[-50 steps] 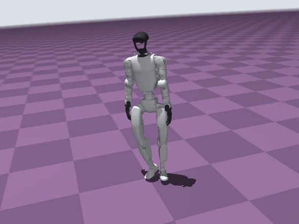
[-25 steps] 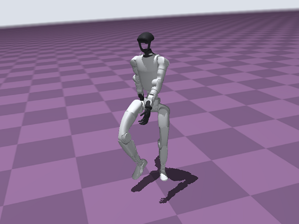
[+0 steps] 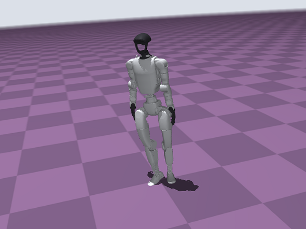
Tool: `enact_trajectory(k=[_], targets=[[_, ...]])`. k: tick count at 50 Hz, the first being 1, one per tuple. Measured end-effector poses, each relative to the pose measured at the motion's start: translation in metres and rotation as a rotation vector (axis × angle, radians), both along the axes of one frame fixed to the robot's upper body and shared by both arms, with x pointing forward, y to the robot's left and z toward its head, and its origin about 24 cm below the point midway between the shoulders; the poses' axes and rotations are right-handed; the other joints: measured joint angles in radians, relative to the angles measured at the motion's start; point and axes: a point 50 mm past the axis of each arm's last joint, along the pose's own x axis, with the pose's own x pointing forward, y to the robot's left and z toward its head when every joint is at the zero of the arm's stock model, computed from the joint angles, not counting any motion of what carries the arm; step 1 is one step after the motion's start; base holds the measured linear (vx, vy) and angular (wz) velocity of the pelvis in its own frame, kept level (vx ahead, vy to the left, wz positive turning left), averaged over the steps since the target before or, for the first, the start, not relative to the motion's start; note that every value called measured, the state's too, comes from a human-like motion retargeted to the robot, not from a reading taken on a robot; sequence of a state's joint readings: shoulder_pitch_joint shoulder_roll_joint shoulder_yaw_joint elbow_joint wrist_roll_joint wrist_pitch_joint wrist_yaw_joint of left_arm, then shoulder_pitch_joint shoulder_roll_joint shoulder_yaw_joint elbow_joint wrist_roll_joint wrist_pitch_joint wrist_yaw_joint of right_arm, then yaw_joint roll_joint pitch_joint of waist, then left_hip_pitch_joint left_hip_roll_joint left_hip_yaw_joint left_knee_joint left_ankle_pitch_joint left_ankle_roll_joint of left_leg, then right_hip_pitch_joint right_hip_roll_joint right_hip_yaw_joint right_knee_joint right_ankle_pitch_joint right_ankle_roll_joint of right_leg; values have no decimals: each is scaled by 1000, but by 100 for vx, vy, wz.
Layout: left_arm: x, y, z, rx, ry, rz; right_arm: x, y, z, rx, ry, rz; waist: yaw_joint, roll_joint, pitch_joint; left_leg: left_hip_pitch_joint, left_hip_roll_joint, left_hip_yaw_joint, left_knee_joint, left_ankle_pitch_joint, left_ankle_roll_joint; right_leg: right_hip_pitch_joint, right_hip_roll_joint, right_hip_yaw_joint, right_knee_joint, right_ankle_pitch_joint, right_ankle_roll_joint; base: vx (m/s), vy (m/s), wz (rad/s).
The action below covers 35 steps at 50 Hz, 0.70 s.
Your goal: Upper body actions
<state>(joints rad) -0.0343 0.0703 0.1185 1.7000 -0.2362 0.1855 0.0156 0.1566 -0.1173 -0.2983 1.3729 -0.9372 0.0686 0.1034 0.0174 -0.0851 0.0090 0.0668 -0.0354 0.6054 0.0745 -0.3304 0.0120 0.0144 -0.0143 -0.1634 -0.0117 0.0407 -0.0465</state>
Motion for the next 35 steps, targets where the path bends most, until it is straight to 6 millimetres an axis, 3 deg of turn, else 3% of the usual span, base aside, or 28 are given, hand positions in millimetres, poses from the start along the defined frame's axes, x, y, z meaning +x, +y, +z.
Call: enact_trajectory(k=[6, 15, 18, 20, 23, 25, 27, 28, 31, 35], targets=[[-15, 2, 1, -3, 14, 69, -17, -11, 3, -49, 58, 0, -97, 13, 18, 9, 33, -10, -11, 28, -13, 4, 28, -12, 16, -15, -23, 11, -18, 28], [26, 12, -4, 18, -176, -33, -64, -21, 14, -136, 195, -214, -92, 26, 13, 3, 69, -9, -1, 48, -43, 10, 50, -37, 8, -20, -50, 9, -12, 12], [34, 15, -5, 43, -210, -50, -55, -26, 15, -183, 182, -213, -95, 36, 27, 3, 86, -11, 39, 40, -57, 17, 54, -37, 15, -24, -57, 4, -8, -5], [27, 15, -5, 67, -193, -48, -43, -27, 14, -200, 157, -194, -100, 41, 32, -13, 105, -19, 101, 53, -65, 24, 50, -35, 21, -27, -60, 7, -6, -11], [3, 12, -4, 106, -104, -32, -7, -21, 8, -137, 111, -152, -84, 25, 49, -87, 179, -1, 325, 171, -101, 29, 24, -13, 33, -26, -68, 3, -13, -32], [-16, 11, -1, 104, -35, -31, 29, -11, 4, -41, 50, -126, -59, 9, 77, -174, 263, -24, 561, 273, -102, 37, 5, -6, 37, -24, -71, -7, -13, -24], [-40, 9, 3, 62, 47, -30, 71, 3, 3, 69, -37, -98, -21, 17, 108, -323, 321, -133, 827, 344, -35, 56, 17, 0, 29, -12, -77, -2, -14, -40], [-55, 6, 6, 27, 95, -30, 91, 10, 5, 120, -79, -88, 14, 18, 119, -403, 330, -185, 952, 326, -34, 65, 20, 16, 24, -3, -82, 1, -11, -68], [-95, -4, 17, -114, 219, -44, 154, 35, 16, 240, -244, -95, 112, 48, 119, -629, 476, -227, 1297, 239, -1, 61, 62, 41, 19, 10, -108, -2, -5, -61], [-139, -15, 33, -237, 321, -81, 236, 70, 50, 415, -492, -88, 243, 73, 138, -912, 585, -291, 1619, 130, 52, 67, 102, 96, 29, 17, -142, -1, -1, -83]])
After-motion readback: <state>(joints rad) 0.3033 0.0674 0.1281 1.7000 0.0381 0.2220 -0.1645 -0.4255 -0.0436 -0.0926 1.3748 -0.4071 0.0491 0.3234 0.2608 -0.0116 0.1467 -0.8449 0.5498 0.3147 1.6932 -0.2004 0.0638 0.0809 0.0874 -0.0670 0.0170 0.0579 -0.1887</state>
